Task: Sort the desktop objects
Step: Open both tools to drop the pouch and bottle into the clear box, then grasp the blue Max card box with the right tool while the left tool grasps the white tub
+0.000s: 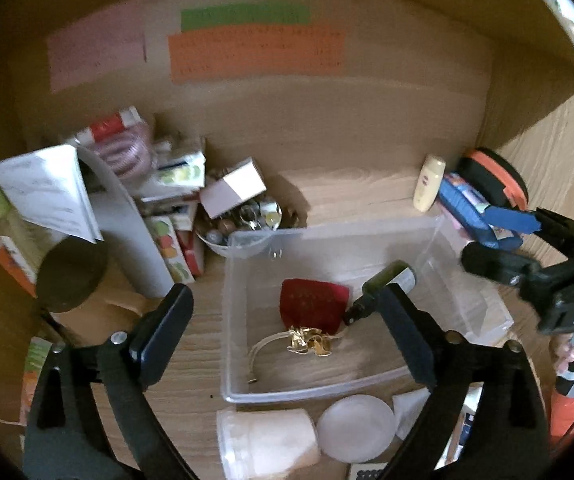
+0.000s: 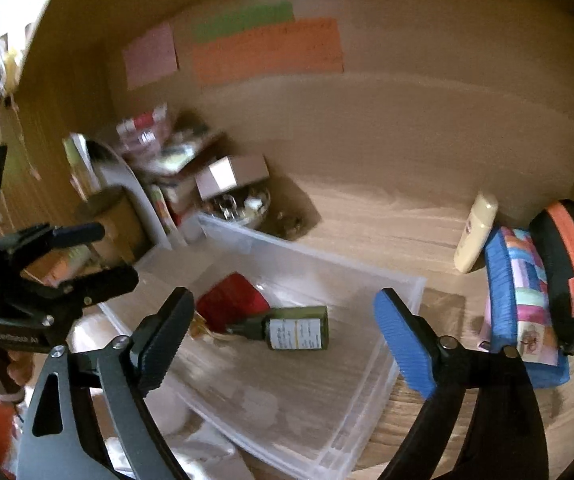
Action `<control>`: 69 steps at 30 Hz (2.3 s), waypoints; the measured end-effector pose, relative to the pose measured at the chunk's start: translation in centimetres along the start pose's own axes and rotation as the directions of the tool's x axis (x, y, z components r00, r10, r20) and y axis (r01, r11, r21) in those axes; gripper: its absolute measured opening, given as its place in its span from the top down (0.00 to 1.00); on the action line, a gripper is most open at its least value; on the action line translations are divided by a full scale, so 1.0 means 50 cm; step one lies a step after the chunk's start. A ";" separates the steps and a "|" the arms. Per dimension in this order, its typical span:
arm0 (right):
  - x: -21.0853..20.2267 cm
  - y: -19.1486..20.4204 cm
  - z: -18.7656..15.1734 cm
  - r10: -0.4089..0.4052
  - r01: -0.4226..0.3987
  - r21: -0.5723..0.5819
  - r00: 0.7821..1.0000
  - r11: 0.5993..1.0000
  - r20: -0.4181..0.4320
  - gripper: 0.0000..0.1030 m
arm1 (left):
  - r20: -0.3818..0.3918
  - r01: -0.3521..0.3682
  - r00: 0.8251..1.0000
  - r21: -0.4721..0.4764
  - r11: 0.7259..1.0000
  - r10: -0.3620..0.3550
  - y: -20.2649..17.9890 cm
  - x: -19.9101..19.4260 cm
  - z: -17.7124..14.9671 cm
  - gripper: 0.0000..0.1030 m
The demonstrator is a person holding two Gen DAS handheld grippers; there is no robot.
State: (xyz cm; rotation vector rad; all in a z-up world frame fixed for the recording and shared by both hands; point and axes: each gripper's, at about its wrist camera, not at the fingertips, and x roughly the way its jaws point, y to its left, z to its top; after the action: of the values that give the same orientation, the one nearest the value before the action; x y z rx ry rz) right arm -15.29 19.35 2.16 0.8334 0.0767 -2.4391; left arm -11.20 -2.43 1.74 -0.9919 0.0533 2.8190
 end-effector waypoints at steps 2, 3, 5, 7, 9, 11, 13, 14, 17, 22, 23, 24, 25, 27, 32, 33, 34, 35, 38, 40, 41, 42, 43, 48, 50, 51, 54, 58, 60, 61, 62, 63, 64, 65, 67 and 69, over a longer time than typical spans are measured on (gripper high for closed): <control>-0.031 0.008 0.002 -0.004 0.004 -0.009 0.999 1.000 0.041 0.05 | 0.025 -0.005 1.000 0.003 1.000 0.005 0.003 -0.025 -0.002 0.07; -0.044 0.010 0.001 -0.004 0.005 -0.015 0.998 1.000 0.055 0.01 | 0.032 -0.007 0.999 0.002 1.000 0.007 0.003 -0.031 -0.004 0.06; -0.072 0.019 0.000 -0.004 0.006 -0.030 0.996 1.000 0.090 0.00 | 0.052 -0.007 0.999 0.001 1.000 0.007 0.007 -0.052 -0.009 0.05; -0.101 0.031 -0.003 0.004 0.001 -0.048 0.993 0.999 0.119 0.00 | 0.073 -0.013 0.997 0.001 1.000 0.013 0.009 -0.072 -0.016 0.04; -0.120 0.039 -0.008 0.007 0.002 -0.061 0.990 0.998 0.138 0.00 | 0.089 -0.020 0.996 0.003 1.000 0.019 0.012 -0.091 -0.024 0.04; -0.137 0.046 -0.015 0.009 0.002 -0.070 0.988 0.998 0.152 0.00 | 0.103 -0.027 0.994 0.005 1.000 0.027 0.013 -0.105 -0.031 0.03; -0.153 0.054 -0.026 0.011 0.002 -0.077 0.987 0.997 0.163 0.00 | 0.115 -0.031 0.993 0.005 1.000 0.030 0.016 -0.119 -0.042 0.03; -0.157 0.057 -0.031 0.010 0.003 -0.078 0.986 0.997 0.164 0.00 | 0.118 -0.033 0.992 0.003 0.999 0.033 0.017 -0.125 -0.047 0.03; -0.165 0.064 -0.049 0.005 0.007 -0.082 0.988 0.997 0.152 0.00 | 0.122 -0.039 0.992 -0.004 0.999 0.039 0.022 -0.136 -0.065 0.02; -0.161 0.080 -0.085 -0.007 0.019 -0.101 0.993 0.995 0.119 0.00 | 0.100 -0.059 0.993 -0.006 0.998 0.060 0.027 -0.135 -0.102 0.02; -0.161 0.084 -0.094 -0.006 0.018 -0.105 0.993 0.994 0.114 0.00 | 0.095 -0.062 0.994 -0.008 0.998 0.062 0.026 -0.133 -0.109 0.02; -0.162 0.086 -0.104 -0.004 0.016 -0.109 0.994 0.994 0.109 0.00 | 0.085 -0.062 0.994 -0.010 0.998 0.062 0.027 -0.129 -0.116 0.02; -0.162 0.088 -0.113 -0.003 0.015 -0.110 0.995 0.994 0.104 0.00 | 0.072 -0.059 0.996 -0.013 0.998 0.060 0.028 -0.123 -0.125 0.02; -0.160 0.093 -0.131 0.002 0.008 -0.112 0.996 0.994 0.090 0.00 | 0.049 -0.055 0.997 -0.018 0.998 0.055 0.027 -0.112 -0.141 0.02; -0.139 0.099 -0.168 0.004 0.001 -0.119 0.999 0.993 0.034 0.01 | -0.005 -0.041 0.999 -0.030 0.999 0.041 0.025 -0.082 -0.175 0.02; -0.132 0.100 -0.173 0.004 -0.002 -0.124 1.000 0.992 0.021 0.02 | -0.014 -0.037 0.999 -0.036 0.999 0.036 0.024 -0.077 -0.181 0.02; -0.128 0.101 -0.181 0.007 -0.005 -0.124 1.000 0.992 0.009 0.02 | -0.024 -0.032 0.999 -0.041 0.999 0.031 0.024 -0.072 -0.187 0.02; -0.125 0.100 -0.186 0.011 -0.011 -0.122 1.000 0.992 0.001 0.02 | -0.032 -0.028 0.999 -0.047 0.999 0.027 0.024 -0.067 -0.193 0.02; -0.115 0.098 -0.199 0.040 -0.043 -0.105 0.999 0.994 -0.026 0.05 | -0.053 -0.025 0.998 -0.061 0.998 0.022 0.024 -0.054 -0.206 0.02; -0.109 0.099 -0.206 0.072 -0.076 -0.090 0.997 0.993 -0.041 0.12 | -0.069 -0.024 0.997 -0.073 0.997 0.019 0.025 -0.045 -0.215 0.02; -0.105 0.100 -0.209 0.096 -0.099 -0.081 0.994 0.992 -0.051 0.16 | -0.076 -0.021 0.997 -0.079 0.997 0.015 0.025 -0.041 -0.219 0.02; -0.102 0.101 -0.212 0.112 -0.116 -0.076 0.992 0.990 -0.059 0.21 | -0.086 -0.016 0.996 -0.086 0.996 0.009 0.025 -0.036 -0.223 0.02; -0.097 0.104 -0.214 0.126 -0.130 -0.074 0.990 0.989 -0.067 0.23 | -0.092 -0.014 0.996 -0.091 0.996 0.005 0.024 -0.032 -0.227 0.02; -0.084 0.121 -0.228 0.171 -0.180 -0.089 0.980 0.980 -0.097 0.34 | -0.113 -0.010 0.994 -0.091 0.996 -0.001 0.018 -0.019 -0.238 0.02; -0.082 0.128 -0.231 0.183 -0.193 -0.101 0.978 0.976 -0.100 0.36 | -0.122 -0.012 0.992 -0.091 0.996 0.001 0.016 -0.009 -0.240 0.02; -0.080 0.131 -0.232 0.185 -0.196 -0.106 0.977 0.975 -0.101 0.37 | -0.127 -0.014 0.992 -0.092 0.996 0.003 0.015 -0.005 -0.240 0.02; -0.071 0.135 -0.236 0.183 -0.196 -0.117 0.976 0.974 -0.117 0.46 | -0.140 -0.016 0.990 -0.097 0.995 0.002 0.016 0.009 -0.240 0.02; -0.067 0.136 -0.234 0.181 -0.195 -0.125 0.977 0.973 -0.111 0.50 | -0.154 -0.022 0.988 -0.105 0.994 0.005 0.020 0.024 -0.239 0.02; -0.068 0.137 -0.234 0.180 -0.194 -0.131 0.978 0.972 -0.108 0.54 | -0.160 -0.028 0.987 -0.107 0.994 0.011 0.024 0.030 -0.237 0.02; -0.068 0.137 -0.234 0.187 -0.201 -0.130 0.976 0.971 -0.108 0.55 | -0.163 -0.032 0.987 -0.111 0.993 0.013 0.026 0.033 -0.236 0.02; -0.068 0.136 -0.234 0.193 -0.206 -0.130 0.975 0.970 -0.110 0.56 | -0.165 -0.033 0.986 -0.116 0.993 0.013 0.028 0.036 -0.235 0.02; -0.068 0.137 -0.233 0.192 -0.205 -0.130 0.975 0.970 -0.110 0.56 | -0.166 -0.032 0.986 -0.123 0.992 0.011 0.030 0.038 -0.234 0.02; -0.068 0.137 -0.233 0.192 -0.206 -0.129 0.975 0.970 -0.110 0.56 | -0.168 -0.031 0.986 -0.129 0.991 0.009 0.032 0.041 -0.234 0.02; -0.068 0.137 -0.233 0.194 -0.207 -0.130 0.975 0.970 -0.111 0.56 | -0.169 -0.033 0.986 -0.133 0.991 0.010 0.034 0.044 -0.234 0.02; -0.069 0.137 -0.233 0.192 -0.205 -0.130 0.975 0.970 -0.111 0.56 | -0.170 -0.037 0.985 -0.136 0.990 0.014 0.034 0.048 -0.234 0.02; -0.068 0.137 -0.233 0.191 -0.205 -0.127 0.975 0.970 -0.111 0.57 | -0.170 -0.039 0.985 -0.135 0.990 0.016 0.033 0.050 -0.234 0.05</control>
State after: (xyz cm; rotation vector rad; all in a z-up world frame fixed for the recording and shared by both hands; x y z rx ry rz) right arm -3.09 17.83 -4.42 0.8556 0.1877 -2.1791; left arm -6.11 -4.73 -8.99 -1.2674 -0.1115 2.7883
